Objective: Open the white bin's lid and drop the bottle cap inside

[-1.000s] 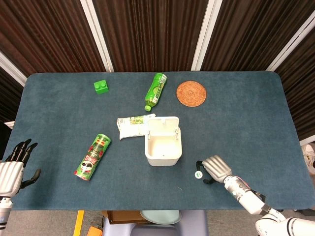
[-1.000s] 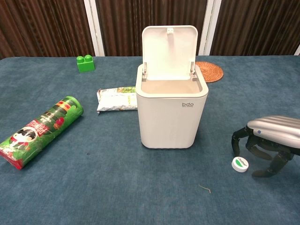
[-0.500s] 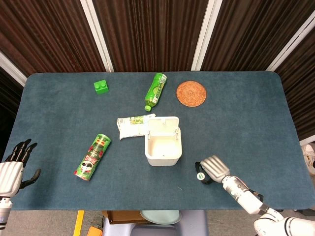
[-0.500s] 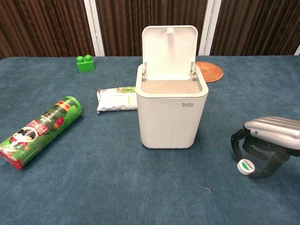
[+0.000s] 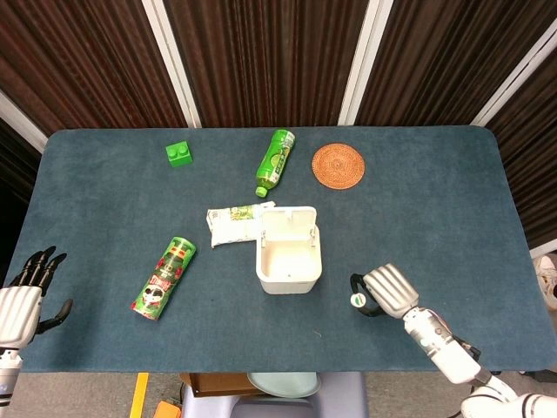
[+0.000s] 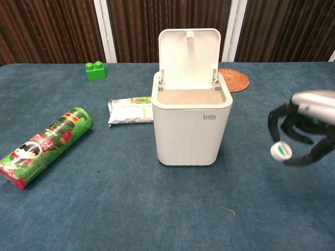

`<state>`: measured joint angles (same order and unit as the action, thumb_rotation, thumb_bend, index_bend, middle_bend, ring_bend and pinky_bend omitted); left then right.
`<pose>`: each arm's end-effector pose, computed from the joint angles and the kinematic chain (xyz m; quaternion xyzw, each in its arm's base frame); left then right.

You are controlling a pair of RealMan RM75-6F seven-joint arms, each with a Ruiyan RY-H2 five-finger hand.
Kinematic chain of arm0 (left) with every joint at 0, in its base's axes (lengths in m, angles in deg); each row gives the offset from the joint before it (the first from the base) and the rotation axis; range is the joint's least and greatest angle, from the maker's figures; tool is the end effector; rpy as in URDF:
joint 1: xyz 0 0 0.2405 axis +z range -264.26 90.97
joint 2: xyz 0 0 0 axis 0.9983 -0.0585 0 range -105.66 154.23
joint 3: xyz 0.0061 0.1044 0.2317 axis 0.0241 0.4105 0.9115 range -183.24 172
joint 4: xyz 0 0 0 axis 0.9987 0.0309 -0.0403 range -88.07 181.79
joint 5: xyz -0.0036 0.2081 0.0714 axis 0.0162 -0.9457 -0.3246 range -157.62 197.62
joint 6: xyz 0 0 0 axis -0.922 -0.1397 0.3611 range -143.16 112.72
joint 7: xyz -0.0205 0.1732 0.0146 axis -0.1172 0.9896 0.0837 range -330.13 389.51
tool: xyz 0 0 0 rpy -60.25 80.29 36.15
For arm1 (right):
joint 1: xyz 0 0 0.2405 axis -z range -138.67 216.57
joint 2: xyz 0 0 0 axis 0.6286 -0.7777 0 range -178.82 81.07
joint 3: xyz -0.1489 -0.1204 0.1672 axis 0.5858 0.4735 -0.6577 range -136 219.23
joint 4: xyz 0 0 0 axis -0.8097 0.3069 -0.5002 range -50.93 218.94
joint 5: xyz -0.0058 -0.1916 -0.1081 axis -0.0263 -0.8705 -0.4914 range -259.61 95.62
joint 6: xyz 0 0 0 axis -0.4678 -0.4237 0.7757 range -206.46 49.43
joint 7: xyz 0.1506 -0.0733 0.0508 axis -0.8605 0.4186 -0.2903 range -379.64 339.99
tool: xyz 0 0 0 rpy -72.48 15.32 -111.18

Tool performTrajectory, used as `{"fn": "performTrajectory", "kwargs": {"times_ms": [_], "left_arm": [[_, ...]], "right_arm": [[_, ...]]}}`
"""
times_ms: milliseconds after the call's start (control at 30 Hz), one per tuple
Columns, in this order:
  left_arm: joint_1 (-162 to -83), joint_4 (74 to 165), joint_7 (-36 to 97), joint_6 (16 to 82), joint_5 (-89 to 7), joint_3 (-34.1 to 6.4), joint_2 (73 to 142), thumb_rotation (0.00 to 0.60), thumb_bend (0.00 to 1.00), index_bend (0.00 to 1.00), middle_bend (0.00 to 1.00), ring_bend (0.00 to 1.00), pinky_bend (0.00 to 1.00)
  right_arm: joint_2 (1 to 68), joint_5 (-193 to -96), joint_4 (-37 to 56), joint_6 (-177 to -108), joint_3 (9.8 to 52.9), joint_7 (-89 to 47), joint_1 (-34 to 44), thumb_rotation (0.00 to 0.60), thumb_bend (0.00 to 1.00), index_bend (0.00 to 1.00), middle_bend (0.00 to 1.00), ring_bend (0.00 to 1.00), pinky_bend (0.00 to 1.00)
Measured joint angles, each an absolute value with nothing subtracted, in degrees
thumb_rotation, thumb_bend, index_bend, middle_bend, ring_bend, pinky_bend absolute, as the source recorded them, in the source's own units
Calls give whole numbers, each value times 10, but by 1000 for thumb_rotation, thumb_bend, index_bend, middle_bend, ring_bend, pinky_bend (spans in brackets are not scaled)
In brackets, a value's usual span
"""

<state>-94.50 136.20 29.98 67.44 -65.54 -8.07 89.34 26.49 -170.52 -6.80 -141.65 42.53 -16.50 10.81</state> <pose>-0.3159 0.2286 0.1420 -0.6170 -0.3755 -0.3770 0.5798 -0.2126 -0.2853 0.0129 0.7657 -0.3704 0.3741 0.3695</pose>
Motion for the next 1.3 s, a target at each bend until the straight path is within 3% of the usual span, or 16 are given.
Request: {"fn": "performTrajectory", "kwargs": {"times_ms": [200,400,600,833,1033,1167,1300], "left_arm": [[-947,1365,311,669,-656,-78,895,600,368,112,34,31,321],[-949,1365,317,667,-658,-77,897,600,370,112,34,34,322],[-949,1365,313,667,-657,-77,896,600,369,113,34,33,322],[-948,1363,307,669,-659,-77,895,600,370,114,37,33,322],[-948,1361,301,671,-660,-77,894,600,370,117,40,34,322],[-948,1360,300,670,-659,-78,894,600,371,117,41,34,322],[-948,1361,302,669,-660,-77,895,600,370,117,41,34,323]], "right_arm": [[190,-1715,-179,-1448,402,-154,111,600,285,755,935,976,933],[145,-1680,-256,-1433,346,-140,81,600,285,753,935,976,933],[173,-1612,-259,-1402,300,-82,33,600,285,750,935,976,933],[260,-1527,-214,-1366,270,-10,-29,600,286,729,935,976,933],[297,-1487,-187,-1356,264,16,-54,600,265,543,934,975,933],[283,-1492,-201,-1362,268,11,-49,600,153,403,935,974,933],[262,-1503,-221,-1378,273,7,-37,600,131,337,935,967,932]]}}
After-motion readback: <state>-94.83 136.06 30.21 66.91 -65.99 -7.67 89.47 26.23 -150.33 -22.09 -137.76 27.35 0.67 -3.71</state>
